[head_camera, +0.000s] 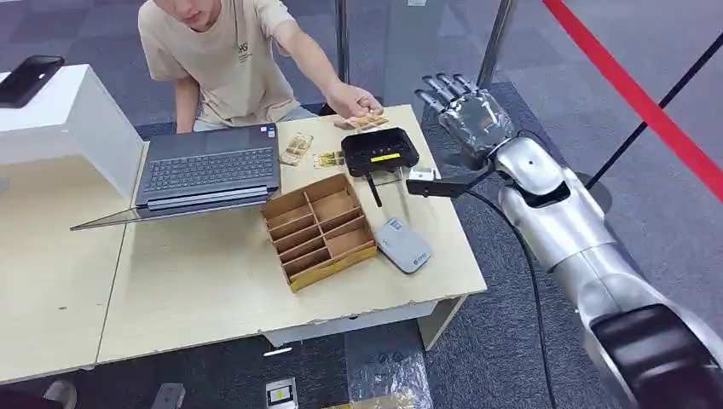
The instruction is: Pass the card to the sensor for recognition and then transmit it.
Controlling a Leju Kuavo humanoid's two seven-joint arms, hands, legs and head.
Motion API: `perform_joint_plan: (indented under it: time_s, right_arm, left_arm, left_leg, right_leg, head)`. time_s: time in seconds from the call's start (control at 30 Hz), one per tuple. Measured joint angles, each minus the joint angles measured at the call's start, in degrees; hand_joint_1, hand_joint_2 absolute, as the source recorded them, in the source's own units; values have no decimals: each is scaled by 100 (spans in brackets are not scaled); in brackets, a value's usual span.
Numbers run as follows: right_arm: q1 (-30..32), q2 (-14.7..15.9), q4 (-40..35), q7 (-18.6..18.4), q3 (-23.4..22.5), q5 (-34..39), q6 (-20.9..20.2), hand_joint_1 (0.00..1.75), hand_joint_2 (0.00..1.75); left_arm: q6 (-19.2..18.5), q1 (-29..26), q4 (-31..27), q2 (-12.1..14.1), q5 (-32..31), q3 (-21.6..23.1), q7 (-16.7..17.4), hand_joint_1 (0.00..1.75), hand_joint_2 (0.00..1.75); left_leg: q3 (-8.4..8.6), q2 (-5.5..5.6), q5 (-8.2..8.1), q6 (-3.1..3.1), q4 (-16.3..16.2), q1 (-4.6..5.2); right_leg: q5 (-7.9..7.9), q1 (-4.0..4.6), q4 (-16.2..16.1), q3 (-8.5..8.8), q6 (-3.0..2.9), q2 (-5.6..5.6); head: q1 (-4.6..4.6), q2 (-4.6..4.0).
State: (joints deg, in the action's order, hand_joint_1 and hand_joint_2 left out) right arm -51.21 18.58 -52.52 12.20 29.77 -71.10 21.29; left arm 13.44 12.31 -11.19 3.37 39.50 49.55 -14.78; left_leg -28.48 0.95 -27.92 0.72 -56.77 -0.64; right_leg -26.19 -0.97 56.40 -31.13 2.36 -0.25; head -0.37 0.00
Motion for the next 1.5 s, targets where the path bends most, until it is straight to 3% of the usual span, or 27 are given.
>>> perform_joint_plan:
  time_s: [0.7,0.73,0.77,0.8,0.83,1.5]
  right_arm:
    - [114,-299,55,-28,107,247,81,0,175]
    - [114,-324,55,-28,107,251,94,10,175]
    - [114,-343,55,-28,107,253,103,73,175]
    - [115,-369,55,-28,107,253,109,73,175]
    - [115,-380,55,-28,107,253,107,175,175]
    - [127,-481,57,42,109,334,55,175,175]
  left_arm:
    - [0,53,0,-4,-52,76,13,0,175]
    - [0,57,0,-4,-52,81,13,0,175]
    - [2,60,0,-7,-52,85,13,0,175]
    - [2,62,0,-9,-52,90,13,0,175]
    - [2,64,0,-11,-52,92,13,0,175]
    - [0,69,0,-35,-70,101,13,0,175]
  left_leg:
    - [1,-1,0,0,0,0]
    - [1,-1,0,0,0,0]
    - [1,-1,0,0,0,0]
    - [1,-2,0,0,0,0]
    - [1,-2,0,0,0,0]
    - [1,-2,0,0,0,0]
  right_leg:
    - [0,0,1,1,0,1]
    - [0,0,1,1,0,1]
    - [0,0,0,0,0,1]
    - [0,0,0,0,0,1]
    - [0,0,1,0,0,1]
    - [0,0,0,0,0,1]
  head:
    - [2,0]
    - [0,0]
    - [0,0]
    - [0,0]
    - [0,0]
    - [0,0]
